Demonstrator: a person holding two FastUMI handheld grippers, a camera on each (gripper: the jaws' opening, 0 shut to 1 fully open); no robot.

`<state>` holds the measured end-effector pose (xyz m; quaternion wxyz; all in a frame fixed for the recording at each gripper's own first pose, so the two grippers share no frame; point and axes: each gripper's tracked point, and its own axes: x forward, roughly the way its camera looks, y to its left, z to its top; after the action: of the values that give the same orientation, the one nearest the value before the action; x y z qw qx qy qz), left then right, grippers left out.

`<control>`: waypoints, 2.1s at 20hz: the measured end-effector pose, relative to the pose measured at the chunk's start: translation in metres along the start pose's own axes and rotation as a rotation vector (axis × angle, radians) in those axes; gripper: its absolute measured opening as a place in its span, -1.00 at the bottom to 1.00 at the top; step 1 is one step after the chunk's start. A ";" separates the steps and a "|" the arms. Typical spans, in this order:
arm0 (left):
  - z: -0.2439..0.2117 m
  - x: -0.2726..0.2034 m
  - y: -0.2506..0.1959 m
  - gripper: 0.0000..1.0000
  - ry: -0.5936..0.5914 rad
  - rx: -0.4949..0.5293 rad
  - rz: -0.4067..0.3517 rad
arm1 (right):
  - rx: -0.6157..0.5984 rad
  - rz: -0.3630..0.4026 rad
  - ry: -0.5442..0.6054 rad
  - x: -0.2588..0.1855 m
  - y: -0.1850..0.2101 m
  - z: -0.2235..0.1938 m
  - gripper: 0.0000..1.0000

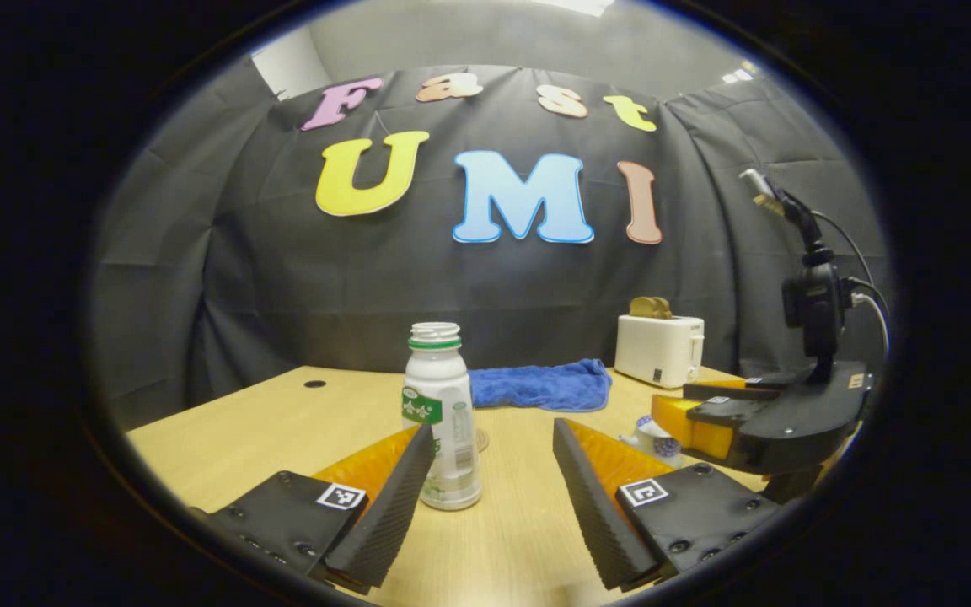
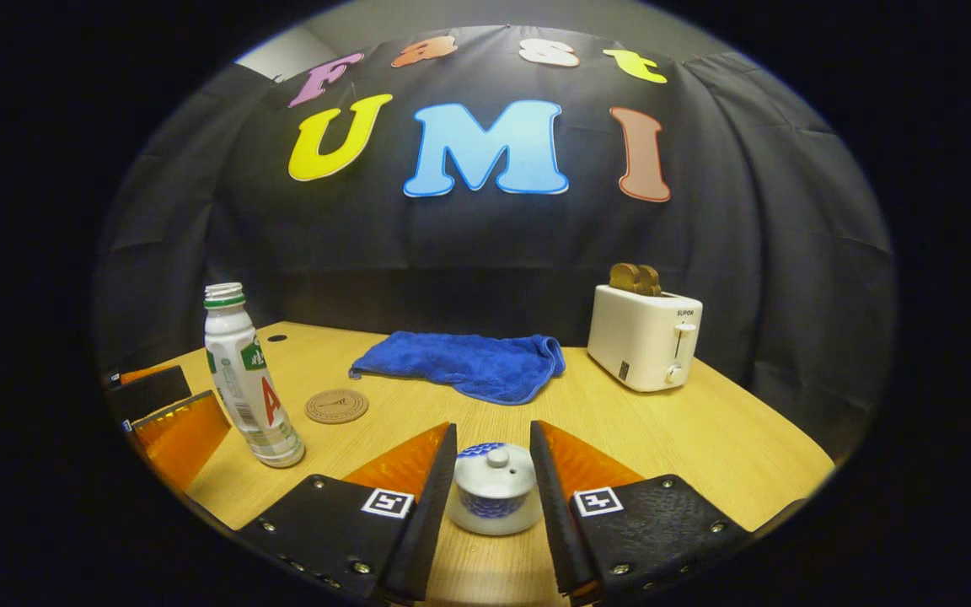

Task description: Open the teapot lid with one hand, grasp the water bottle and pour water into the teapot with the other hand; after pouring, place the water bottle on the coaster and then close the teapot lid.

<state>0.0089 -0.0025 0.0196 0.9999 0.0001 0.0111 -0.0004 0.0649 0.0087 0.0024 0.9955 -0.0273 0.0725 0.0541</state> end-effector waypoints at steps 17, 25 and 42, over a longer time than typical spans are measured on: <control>-0.003 0.000 0.015 0.87 0.002 -0.020 0.026 | -0.085 -0.045 0.044 0.018 -0.004 -0.008 -0.40; -0.014 0.003 0.036 0.87 0.032 -0.031 0.056 | -0.038 -0.038 0.024 0.017 -0.004 -0.002 -0.98; -0.040 0.049 0.038 0.99 0.120 0.054 0.029 | 0.066 -0.045 -0.144 0.028 -0.058 0.059 -0.98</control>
<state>0.0572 0.0358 -0.0214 0.9970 0.0274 0.0709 0.0139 0.1075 -0.0419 0.0589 0.9995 0.0077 0.0019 0.0313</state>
